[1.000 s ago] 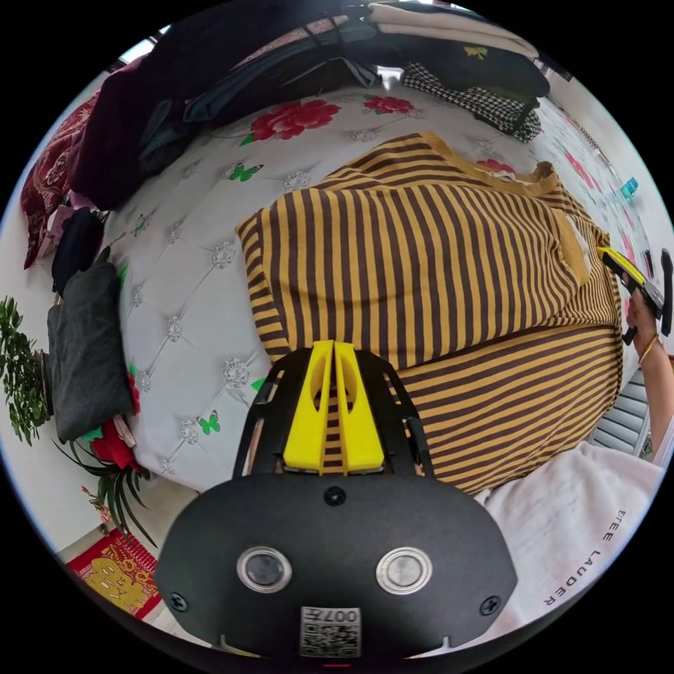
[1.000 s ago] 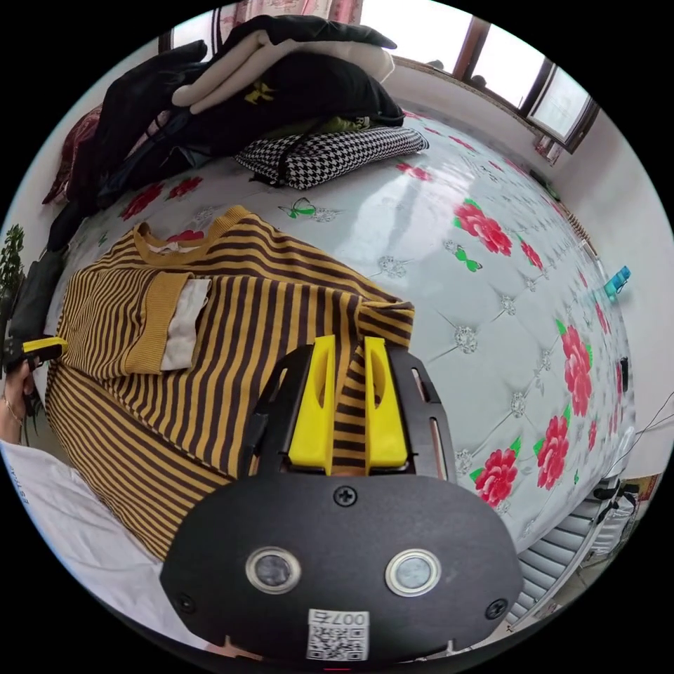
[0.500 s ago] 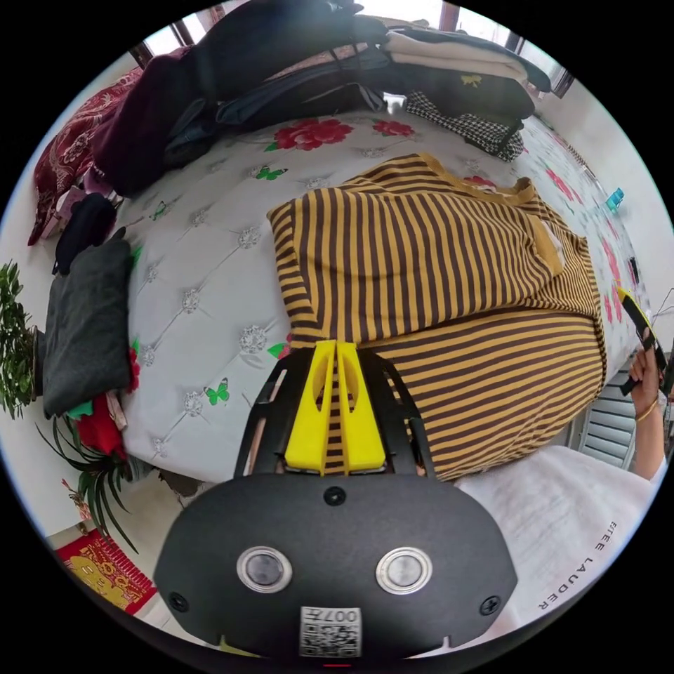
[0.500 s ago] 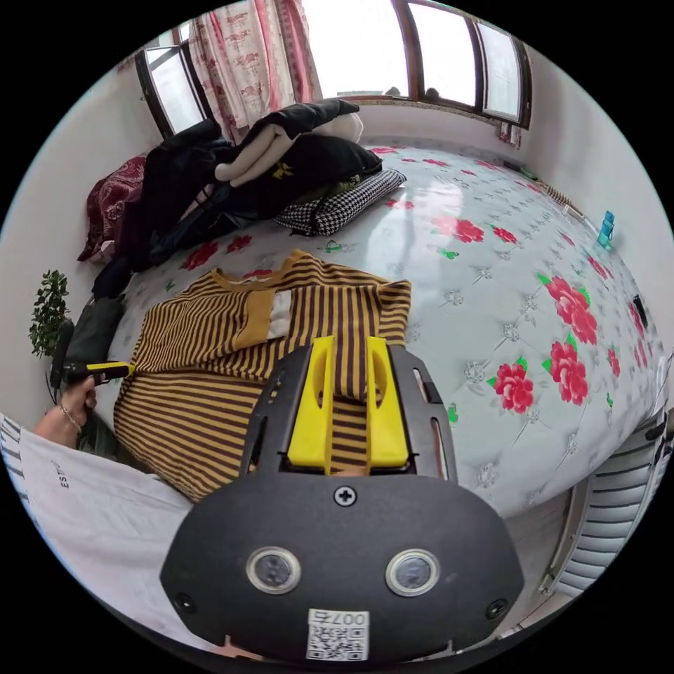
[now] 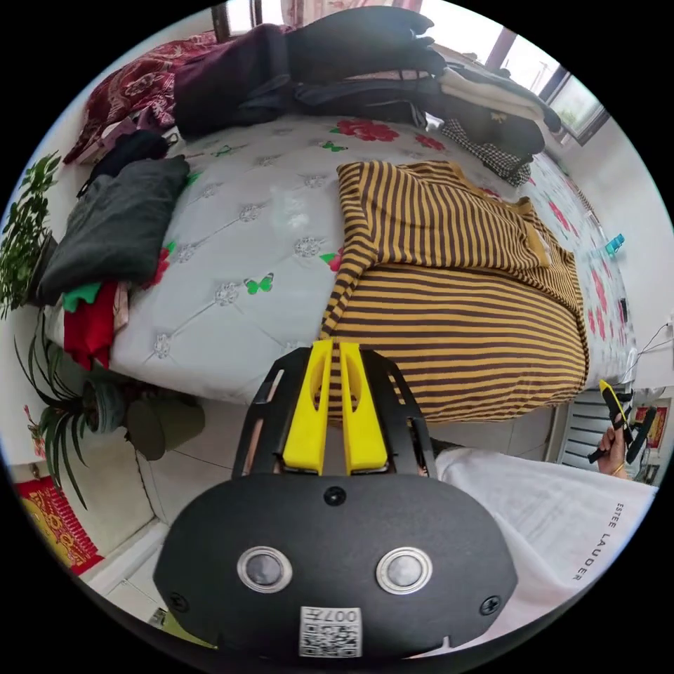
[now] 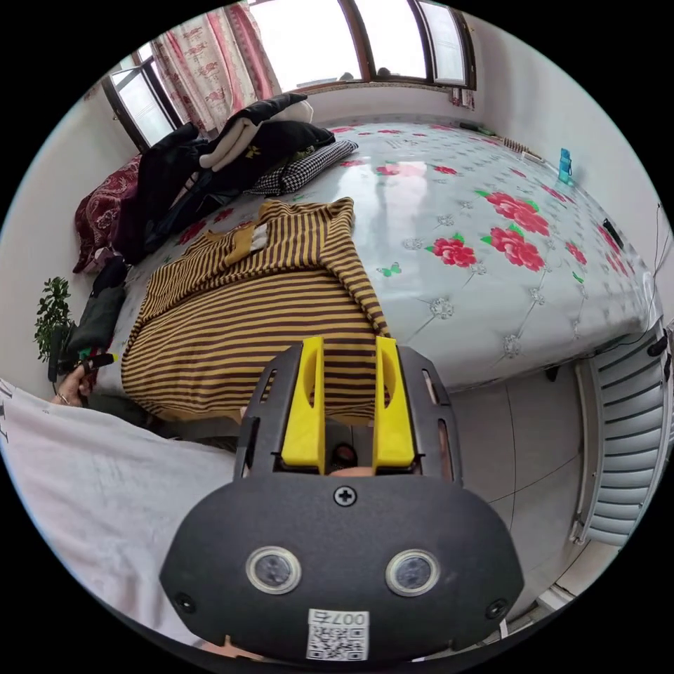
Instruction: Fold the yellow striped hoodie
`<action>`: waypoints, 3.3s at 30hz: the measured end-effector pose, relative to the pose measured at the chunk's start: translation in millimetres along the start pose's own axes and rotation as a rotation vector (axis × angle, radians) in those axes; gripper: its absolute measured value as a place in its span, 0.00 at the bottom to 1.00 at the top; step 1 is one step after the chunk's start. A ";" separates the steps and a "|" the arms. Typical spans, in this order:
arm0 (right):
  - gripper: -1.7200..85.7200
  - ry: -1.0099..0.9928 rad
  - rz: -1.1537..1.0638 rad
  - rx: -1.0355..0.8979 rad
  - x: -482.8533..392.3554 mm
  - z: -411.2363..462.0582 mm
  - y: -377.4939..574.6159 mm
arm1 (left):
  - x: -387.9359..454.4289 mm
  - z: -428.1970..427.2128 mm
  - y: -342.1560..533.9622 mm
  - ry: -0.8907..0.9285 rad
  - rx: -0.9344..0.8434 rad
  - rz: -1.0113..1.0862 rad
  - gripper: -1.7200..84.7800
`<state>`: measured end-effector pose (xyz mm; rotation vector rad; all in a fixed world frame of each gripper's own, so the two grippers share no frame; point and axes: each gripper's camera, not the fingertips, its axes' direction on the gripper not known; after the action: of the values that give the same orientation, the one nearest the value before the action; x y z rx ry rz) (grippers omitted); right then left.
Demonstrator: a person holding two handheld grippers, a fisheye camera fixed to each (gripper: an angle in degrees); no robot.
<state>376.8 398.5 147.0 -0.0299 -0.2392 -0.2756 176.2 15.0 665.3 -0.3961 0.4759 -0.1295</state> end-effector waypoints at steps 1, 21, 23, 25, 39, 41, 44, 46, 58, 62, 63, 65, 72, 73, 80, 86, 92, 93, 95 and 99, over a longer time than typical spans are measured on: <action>0.12 -0.006 0.001 -0.004 4.9 0.3 1.8 | -3.6 -1.7 8.5 0.008 0.013 -0.015 0.07; 0.15 -0.230 -0.170 -0.335 72.0 132.7 -14.3 | 33.0 79.7 94.2 -0.081 -0.164 0.139 0.15; 0.14 -0.237 -0.158 -0.338 66.8 141.6 -25.2 | 34.7 94.4 88.6 -0.090 -0.185 0.142 0.15; 0.13 -0.247 -0.139 -0.331 61.0 148.4 -36.2 | 37.3 109.0 82.2 -0.095 -0.215 0.160 0.15; 0.03 -0.241 -0.200 -0.487 37.4 164.2 -94.2 | 40.2 135.5 67.7 -0.053 -0.204 0.209 0.05; 0.03 -0.257 -0.209 -0.508 37.4 163.2 -98.1 | 39.5 133.7 70.1 -0.047 -0.196 0.213 0.03; 0.03 -0.297 -0.218 -0.534 42.1 158.7 -102.7 | 42.4 127.1 77.1 -0.057 -0.183 0.240 0.01; 0.03 -0.325 -0.226 -0.540 46.2 153.5 -104.8 | 45.0 121.8 82.3 -0.069 -0.180 0.271 0.01; 0.03 -0.391 -0.246 -0.532 55.3 138.2 -111.9 | 36.2 123.2 106.8 -0.030 -0.149 0.229 0.11; 0.03 -0.369 -0.269 -0.554 49.2 144.0 -115.2 | 39.8 134.5 99.3 0.009 -0.163 0.254 0.14; 0.03 -0.367 -0.274 -0.559 48.0 145.4 -116.2 | 41.9 137.8 96.1 0.003 -0.166 0.262 0.14; 0.03 -0.362 -0.282 -0.564 46.5 147.1 -117.4 | 45.2 141.9 90.5 -0.006 -0.173 0.267 0.14; 0.03 -0.364 -0.292 -0.577 46.6 150.4 -115.8 | 56.1 150.1 83.4 -0.069 -0.213 0.286 0.09; 0.03 -0.365 -0.292 -0.577 47.2 150.4 -115.2 | 55.9 149.5 84.0 -0.067 -0.212 0.288 0.08; 0.04 -0.395 -0.294 -0.576 56.2 146.8 -108.3 | 53.5 141.0 86.0 -0.047 -0.229 0.296 0.05; 0.05 -0.422 -0.292 -0.568 65.3 142.0 -101.2 | 48.6 130.9 90.3 -0.043 -0.241 0.293 0.04; 0.05 -0.448 -0.296 -0.570 74.5 139.2 -90.7 | 39.7 118.7 93.7 -0.022 -0.258 0.302 0.03; 0.05 -0.453 -0.300 -0.571 76.3 138.0 -88.1 | 37.9 115.8 94.8 -0.025 -0.260 0.308 0.03; 0.05 -0.471 -0.303 -0.572 79.7 135.7 -83.9 | 34.9 111.3 96.6 -0.021 -0.263 0.314 0.03; 0.05 -0.511 -0.313 -0.576 88.6 128.2 -73.5 | 25.6 96.8 101.1 -0.002 -0.266 0.326 0.03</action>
<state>410.0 312.2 292.3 -0.6432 -0.6680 -0.6423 247.2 135.1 692.9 -0.5727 0.5512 0.2523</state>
